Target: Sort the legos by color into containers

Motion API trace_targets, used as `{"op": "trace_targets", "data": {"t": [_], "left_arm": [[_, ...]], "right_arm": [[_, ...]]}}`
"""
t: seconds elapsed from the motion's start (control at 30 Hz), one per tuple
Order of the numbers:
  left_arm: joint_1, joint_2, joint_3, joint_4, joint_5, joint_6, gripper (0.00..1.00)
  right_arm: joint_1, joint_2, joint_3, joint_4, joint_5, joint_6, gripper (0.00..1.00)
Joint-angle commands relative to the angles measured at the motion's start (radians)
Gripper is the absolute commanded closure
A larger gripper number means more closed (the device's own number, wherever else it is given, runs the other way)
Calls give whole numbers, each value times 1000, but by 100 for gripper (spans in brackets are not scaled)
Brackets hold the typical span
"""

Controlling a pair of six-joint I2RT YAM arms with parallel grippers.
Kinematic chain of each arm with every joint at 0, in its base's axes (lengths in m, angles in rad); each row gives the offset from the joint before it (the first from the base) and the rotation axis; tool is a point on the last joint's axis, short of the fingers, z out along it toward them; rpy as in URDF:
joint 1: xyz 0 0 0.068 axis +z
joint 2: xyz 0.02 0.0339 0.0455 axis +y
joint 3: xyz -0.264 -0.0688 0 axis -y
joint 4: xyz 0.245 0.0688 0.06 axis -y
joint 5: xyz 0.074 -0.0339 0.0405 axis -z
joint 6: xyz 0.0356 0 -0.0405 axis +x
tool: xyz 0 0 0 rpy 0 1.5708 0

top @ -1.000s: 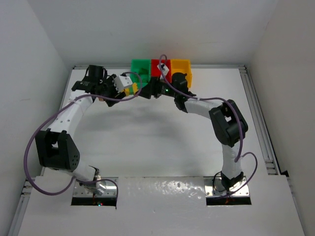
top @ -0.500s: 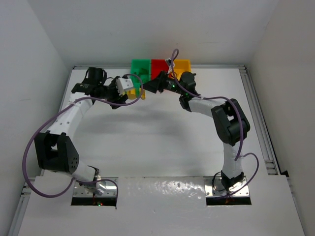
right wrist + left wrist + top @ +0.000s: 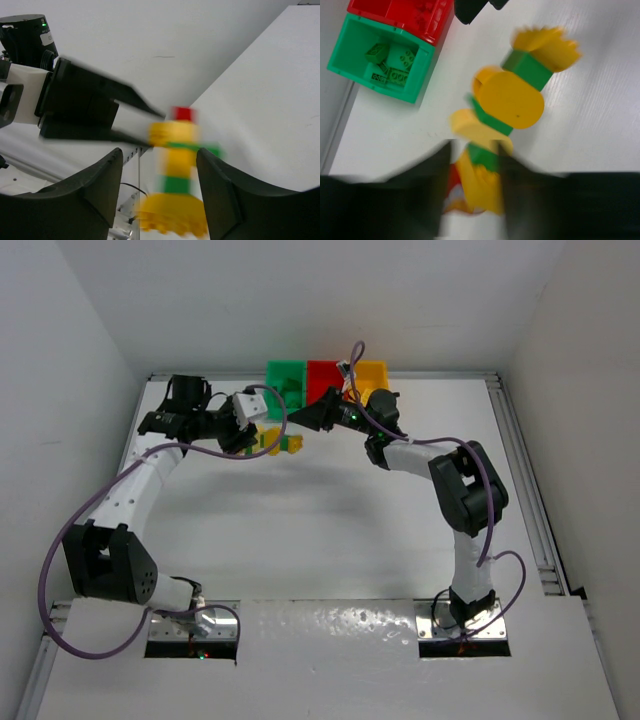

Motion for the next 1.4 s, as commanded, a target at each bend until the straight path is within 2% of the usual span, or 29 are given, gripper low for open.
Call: {"op": "trace_targets", "data": {"t": [0.0, 0.1, 0.13, 0.17, 0.2, 0.33, 0.4, 0.47, 0.53, 0.57, 0.63, 0.67, 0.73, 0.8, 0.83, 0.87, 0.9, 0.97, 1.0, 1.03, 1.13, 1.2, 1.37], "left_arm": [[1, -37, -1, 46, 41, -3, 100], [1, -37, -8, 70, 30, -21, 100], [1, -37, -10, 91, 25, -32, 100], [1, -36, -11, 101, 16, -41, 100], [1, -37, -19, 109, 10, -43, 100], [-1, -30, -69, 110, -27, 6, 100], [-8, -5, -91, 92, -50, 72, 99], [-13, 21, -88, 101, -91, 25, 91], [-13, 69, -70, 102, -108, -59, 80], [-13, 93, -51, 105, -108, -89, 71], [-37, 105, -50, 150, -125, -200, 62], [-57, 115, -56, 168, -142, -239, 58], [-142, 128, -63, 205, -188, -306, 56], [-217, 154, -76, 255, -193, -331, 51], [-264, 177, -85, 301, -215, -356, 43], [-265, 191, -82, 302, -216, -363, 40], [-304, 210, -74, 323, -238, -365, 39], [-315, 259, -19, 320, -240, -393, 39], [-315, 277, 13, 311, -240, -405, 39], [-315, 279, 22, 299, -242, -394, 39], [-315, 260, 4, 285, -248, -354, 40], [-315, 234, -7, 262, -249, -328, 40], [-314, 210, -28, 234, -289, -321, 39]], "right_arm": [[-1, -54, -2, 80, -14, 16, 41], [-1, -45, 6, 109, -23, 51, 52], [-1, -44, 7, 113, -26, 56, 51], [-1, -44, 6, 109, -28, 53, 38], [-1, -47, -4, 97, -28, 44, 34], [-5, -79, -37, 0, -8, -33, 33], [-8, -103, -42, -124, -3, -132, 31], [-21, -143, -48, -254, 23, -223, 30], [-53, -169, -65, -299, 36, -234, 28], [-67, -174, -68, -325, 40, -236, 28], [-102, -186, -57, -418, 44, -265, 30], [-111, -209, -51, -537, 75, -325, 30], [-140, -243, -54, -709, 144, -414, 28], [-171, -289, -70, -791, 224, -435, 27], [-214, -304, -73, -872, 257, -427, 27], [-238, -307, -70, -926, 268, -427, 27], [-283, -307, -67, -975, 270, -439, 27], [-298, -317, -56, -1151, 311, -586, 26], [-286, -323, -59, -1237, 422, -719, 23], [-282, -327, -77, -1265, 466, -773, 22], [-252, -327, -96, -1315, 511, -928, 19], [-211, -323, -112, -1284, 500, -1005, 14], [-153, -269, -96, -1255, 477, -1042, 13]]}}
